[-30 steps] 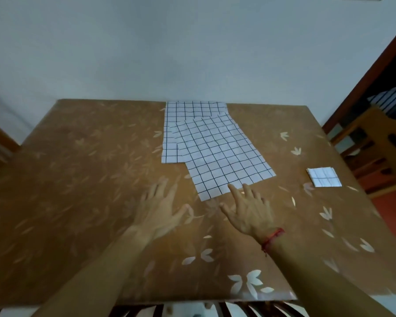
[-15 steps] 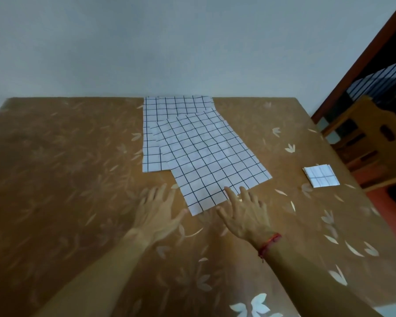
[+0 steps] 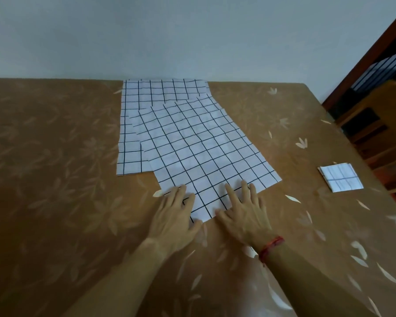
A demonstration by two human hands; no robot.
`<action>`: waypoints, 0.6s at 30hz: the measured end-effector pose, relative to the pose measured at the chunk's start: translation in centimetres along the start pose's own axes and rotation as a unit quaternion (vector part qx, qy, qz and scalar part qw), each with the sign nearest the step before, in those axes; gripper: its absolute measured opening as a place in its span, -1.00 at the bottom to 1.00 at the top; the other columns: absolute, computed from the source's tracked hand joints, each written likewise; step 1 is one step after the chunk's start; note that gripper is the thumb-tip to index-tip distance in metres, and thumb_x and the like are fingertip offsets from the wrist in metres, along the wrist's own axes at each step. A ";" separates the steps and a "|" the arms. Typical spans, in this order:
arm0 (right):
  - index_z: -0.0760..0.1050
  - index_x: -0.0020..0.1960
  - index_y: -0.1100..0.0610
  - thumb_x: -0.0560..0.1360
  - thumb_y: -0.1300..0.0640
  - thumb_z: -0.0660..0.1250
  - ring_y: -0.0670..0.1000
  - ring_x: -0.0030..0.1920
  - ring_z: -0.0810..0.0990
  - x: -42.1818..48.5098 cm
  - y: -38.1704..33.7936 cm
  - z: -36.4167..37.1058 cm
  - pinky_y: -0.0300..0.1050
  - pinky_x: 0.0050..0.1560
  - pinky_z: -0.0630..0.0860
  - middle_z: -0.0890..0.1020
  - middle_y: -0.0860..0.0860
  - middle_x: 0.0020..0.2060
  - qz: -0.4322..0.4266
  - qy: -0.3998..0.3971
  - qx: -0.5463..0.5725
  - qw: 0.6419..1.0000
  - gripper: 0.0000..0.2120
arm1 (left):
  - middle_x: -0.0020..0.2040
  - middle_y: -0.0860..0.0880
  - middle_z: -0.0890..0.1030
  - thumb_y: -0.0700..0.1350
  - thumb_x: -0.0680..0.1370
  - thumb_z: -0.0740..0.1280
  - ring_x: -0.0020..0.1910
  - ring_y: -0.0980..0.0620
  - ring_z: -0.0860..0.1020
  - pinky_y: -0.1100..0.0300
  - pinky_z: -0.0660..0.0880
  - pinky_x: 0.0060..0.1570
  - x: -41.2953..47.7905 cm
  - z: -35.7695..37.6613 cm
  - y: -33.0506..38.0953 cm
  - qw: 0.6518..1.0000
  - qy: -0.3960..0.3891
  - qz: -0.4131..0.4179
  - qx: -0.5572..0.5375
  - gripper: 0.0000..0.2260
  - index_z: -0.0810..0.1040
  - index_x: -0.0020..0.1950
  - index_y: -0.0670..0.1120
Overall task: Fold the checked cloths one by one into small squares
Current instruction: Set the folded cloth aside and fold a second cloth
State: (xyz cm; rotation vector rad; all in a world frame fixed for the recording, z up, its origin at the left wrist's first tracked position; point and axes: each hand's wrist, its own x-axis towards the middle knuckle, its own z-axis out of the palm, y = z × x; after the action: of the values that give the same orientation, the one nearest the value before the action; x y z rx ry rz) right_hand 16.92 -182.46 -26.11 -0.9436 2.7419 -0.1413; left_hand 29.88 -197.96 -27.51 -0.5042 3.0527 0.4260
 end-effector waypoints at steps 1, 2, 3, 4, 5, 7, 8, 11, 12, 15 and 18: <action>-0.01 0.49 -0.19 0.47 -0.35 0.04 0.17 0.52 -0.09 0.3 0.1 0.4 0.19 0.46 0.06 0.00 0.11 0.53 -0.007 0.007 -0.001 1.000 -0.35 | 0.53 -0.10 0.13 0.21 0.52 0.04 0.51 -0.11 0.04 0.00 0.12 0.45 0.2 0.4 0.1 1.000 -0.002 -0.001 -0.003 -0.43 0.24 0.46 -0.03; 0.00 0.48 -0.19 0.46 -0.35 0.02 0.17 0.52 -0.07 0.5 0.2 0.7 0.21 0.46 0.06 0.02 0.11 0.52 -0.012 0.009 -0.001 1.000 -0.36 | 0.54 -0.09 0.12 0.20 0.53 0.05 0.51 -0.11 0.03 -0.01 0.13 0.45 0.3 0.7 0.2 1.000 -0.004 -0.005 -0.004 -0.44 0.22 0.48 -0.03; 0.01 0.47 -0.20 0.47 -0.35 0.01 0.18 0.52 -0.07 0.7 0.2 1.0 0.22 0.45 0.06 0.02 0.12 0.52 -0.016 0.007 -0.002 1.000 -0.37 | 0.54 -0.08 0.12 0.20 0.54 0.07 0.51 -0.12 0.02 -0.02 0.15 0.44 0.4 0.9 0.2 1.000 -0.003 -0.006 -0.006 -0.44 0.22 0.48 -0.02; 0.01 0.47 -0.20 0.47 -0.35 -0.01 0.19 0.51 -0.07 0.7 0.2 1.2 0.23 0.45 0.05 0.02 0.13 0.51 -0.018 0.001 -0.005 1.000 -0.39 | 0.54 -0.08 0.14 0.19 0.54 0.08 0.51 -0.12 0.04 -0.03 0.17 0.43 0.4 1.0 0.1 1.000 -0.002 -0.007 -0.008 -0.45 0.23 0.48 -0.02; 0.03 0.46 -0.19 0.48 -0.34 -0.02 0.20 0.51 -0.05 0.7 0.2 1.3 0.23 0.44 0.05 0.03 0.14 0.51 -0.019 -0.003 -0.012 1.000 -0.41 | 0.53 -0.08 0.17 0.19 0.54 0.10 0.50 -0.13 0.07 -0.03 0.20 0.41 0.4 1.0 0.1 1.000 0.003 -0.007 -0.008 -0.46 0.27 0.46 -0.02; 0.10 0.41 -0.18 0.49 -0.32 -0.02 0.21 0.48 0.04 0.6 0.0 1.2 0.22 0.41 0.09 0.11 0.14 0.47 -0.024 0.005 -0.028 0.999 -0.47 | 0.47 -0.09 0.29 0.17 0.52 0.14 0.46 -0.14 0.20 -0.04 0.30 0.34 0.3 1.0 0.0 1.000 0.021 -0.003 -0.003 -0.50 0.39 0.38 -0.03; 0.14 0.38 -0.17 0.49 -0.31 0.00 0.21 0.44 0.10 0.5 -0.2 1.1 0.22 0.38 0.12 0.16 0.13 0.44 -0.027 0.012 -0.034 0.999 -0.50 | 0.43 -0.09 0.35 0.16 0.51 0.15 0.42 -0.14 0.27 -0.04 0.35 0.30 0.3 1.0 -0.1 1.000 0.031 -0.001 0.000 -0.54 0.46 0.32 -0.04; 0.22 0.30 -0.16 0.47 -0.27 0.06 0.16 0.33 0.24 -0.2 -1.0 0.8 0.20 0.32 0.17 0.27 0.08 0.33 -0.031 0.032 -0.045 0.998 -0.56 | 0.26 -0.06 0.53 0.04 0.49 0.25 0.27 -0.09 0.46 -0.01 0.46 0.16 0.2 0.9 -0.5 0.998 0.063 0.008 -0.001 -0.71 0.61 0.10 -0.06; 0.23 0.29 -0.16 0.47 -0.28 0.07 0.15 0.31 0.26 -0.6 -1.2 0.8 0.20 0.32 0.17 0.28 0.07 0.31 -0.030 0.033 -0.046 0.998 -0.57 | 0.21 -0.05 0.58 -0.02 0.48 0.34 0.22 -0.08 0.50 0.01 0.50 0.10 0.1 0.8 -0.7 0.997 0.070 0.008 -0.004 -0.81 0.64 0.02 -0.06; 0.22 0.30 -0.18 0.41 -0.40 0.04 0.13 0.30 0.28 -1.8 -1.7 0.8 0.20 0.34 0.18 0.30 0.04 0.29 -0.030 0.029 -0.057 0.997 -0.46 | 0.08 -0.07 0.65 -0.18 0.36 0.52 0.09 -0.09 0.60 0.04 0.59 -0.10 -0.7 0.2 -1.3 0.997 0.079 0.013 0.001 -0.88 0.62 -0.18 -0.06; 0.18 0.37 -0.20 0.31 -0.52 0.02 0.13 0.36 0.26 -3.2 -2.3 0.5 0.18 0.39 0.15 0.29 0.04 0.33 -0.035 0.015 -0.057 0.998 -0.29 | -0.07 -0.04 0.64 -0.19 0.41 0.47 -0.05 -0.07 0.61 0.09 0.58 -0.25 -2.0 -0.7 -1.8 0.996 0.091 0.009 -0.019 -0.89 0.55 -0.16 -0.08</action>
State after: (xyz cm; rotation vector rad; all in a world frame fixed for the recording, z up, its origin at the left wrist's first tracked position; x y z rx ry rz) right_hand 20.86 -182.30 -25.61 -1.0763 2.7713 -0.0111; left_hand 32.42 -199.17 -27.21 -0.5455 3.2308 0.4646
